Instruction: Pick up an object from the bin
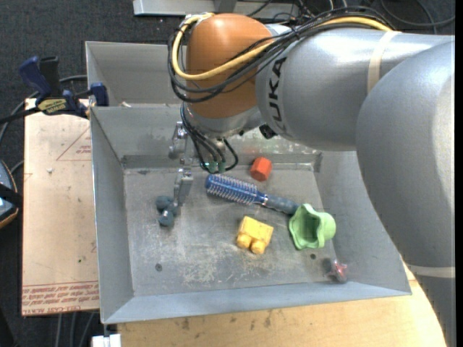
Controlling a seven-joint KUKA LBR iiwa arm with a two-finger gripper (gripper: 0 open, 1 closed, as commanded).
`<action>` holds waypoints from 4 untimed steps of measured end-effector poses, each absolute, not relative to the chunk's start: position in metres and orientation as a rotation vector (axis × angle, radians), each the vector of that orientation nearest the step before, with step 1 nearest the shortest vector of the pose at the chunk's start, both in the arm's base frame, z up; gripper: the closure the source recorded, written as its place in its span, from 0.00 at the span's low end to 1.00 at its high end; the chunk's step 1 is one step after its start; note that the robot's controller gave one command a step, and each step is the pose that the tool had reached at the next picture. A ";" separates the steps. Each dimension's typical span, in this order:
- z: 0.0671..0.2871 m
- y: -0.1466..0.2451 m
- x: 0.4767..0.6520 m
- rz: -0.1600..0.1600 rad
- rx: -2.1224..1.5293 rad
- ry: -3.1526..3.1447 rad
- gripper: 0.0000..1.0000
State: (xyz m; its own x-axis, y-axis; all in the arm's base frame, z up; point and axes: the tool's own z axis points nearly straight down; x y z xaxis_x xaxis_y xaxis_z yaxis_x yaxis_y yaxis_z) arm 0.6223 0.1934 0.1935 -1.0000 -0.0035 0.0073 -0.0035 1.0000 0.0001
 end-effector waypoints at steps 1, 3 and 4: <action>0.072 0.191 0.611 -0.007 -0.197 -3.141 0.00; 0.142 0.140 0.614 -0.002 -0.198 -3.145 1.00; 0.168 0.062 0.624 0.002 -0.359 -3.128 1.00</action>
Offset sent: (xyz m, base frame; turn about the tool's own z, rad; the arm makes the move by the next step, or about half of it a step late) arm -0.0138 -0.0036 -0.1235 0.1283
